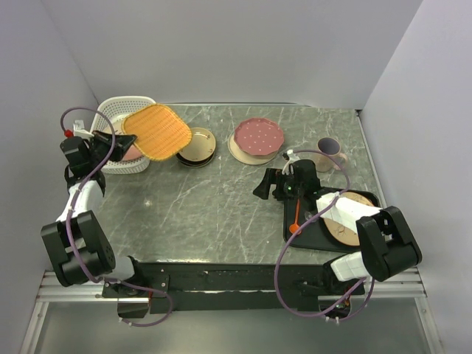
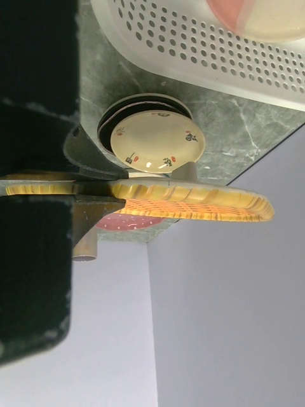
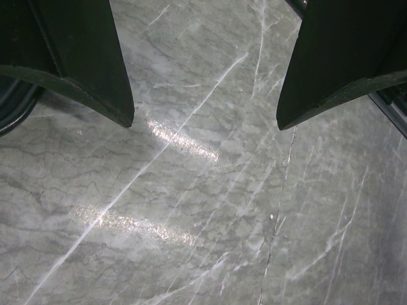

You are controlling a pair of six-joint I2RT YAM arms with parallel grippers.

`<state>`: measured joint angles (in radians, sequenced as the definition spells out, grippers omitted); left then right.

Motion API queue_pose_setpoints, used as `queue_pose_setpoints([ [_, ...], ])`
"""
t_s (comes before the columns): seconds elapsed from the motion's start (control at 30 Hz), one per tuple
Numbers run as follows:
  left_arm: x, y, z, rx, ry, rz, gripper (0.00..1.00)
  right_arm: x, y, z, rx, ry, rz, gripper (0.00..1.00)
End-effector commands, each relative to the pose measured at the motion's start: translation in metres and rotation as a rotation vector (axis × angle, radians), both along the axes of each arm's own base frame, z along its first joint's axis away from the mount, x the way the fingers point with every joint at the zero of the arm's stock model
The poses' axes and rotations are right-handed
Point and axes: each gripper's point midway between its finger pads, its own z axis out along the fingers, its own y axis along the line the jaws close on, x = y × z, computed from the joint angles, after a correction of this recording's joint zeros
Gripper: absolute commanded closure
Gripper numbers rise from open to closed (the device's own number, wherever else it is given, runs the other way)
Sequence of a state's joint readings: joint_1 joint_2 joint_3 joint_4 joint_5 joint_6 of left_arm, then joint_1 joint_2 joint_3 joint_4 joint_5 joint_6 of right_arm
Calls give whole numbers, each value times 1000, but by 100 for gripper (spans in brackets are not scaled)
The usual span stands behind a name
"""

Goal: Place the plates into the plastic bin on the countertop
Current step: Place the plate in the plastic bin.

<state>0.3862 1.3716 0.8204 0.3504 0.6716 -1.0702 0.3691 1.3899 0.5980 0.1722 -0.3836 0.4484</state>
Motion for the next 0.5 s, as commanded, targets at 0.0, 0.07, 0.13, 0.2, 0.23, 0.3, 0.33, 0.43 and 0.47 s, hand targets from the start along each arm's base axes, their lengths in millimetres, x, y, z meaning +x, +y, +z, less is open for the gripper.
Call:
queue_pose_setpoints([
  [0.0, 10, 8, 56, 27, -172, 6, 99, 6, 6, 11, 20, -48, 14, 0],
  [0.07, 15, 13, 61, 19, -190, 16, 99, 7, 5, 10, 16, -47, 12, 0],
  [0.13, 18, 17, 65, 15, -196, 22, 99, 7, 6, 9, 15, -44, 12, 0],
  [0.2, 23, 19, 71, 11, -209, 33, 99, 6, 6, 9, 15, -40, 14, 0],
  [0.23, 24, 21, 72, 11, -211, 39, 99, 7, 6, 9, 18, -41, 15, 0],
  [0.3, 29, 25, 76, 5, -219, 51, 99, 7, 6, 9, 17, -39, 15, 0],
  [0.33, 30, 28, 76, 2, -217, 61, 99, 7, 7, 8, 17, -39, 15, 0],
  [0.43, 36, 35, 76, 0, -213, 95, 99, 7, 7, 7, 19, -35, 17, 0],
  [0.47, 38, 37, 76, 0, -210, 103, 99, 7, 7, 8, 21, -35, 17, 0],
])
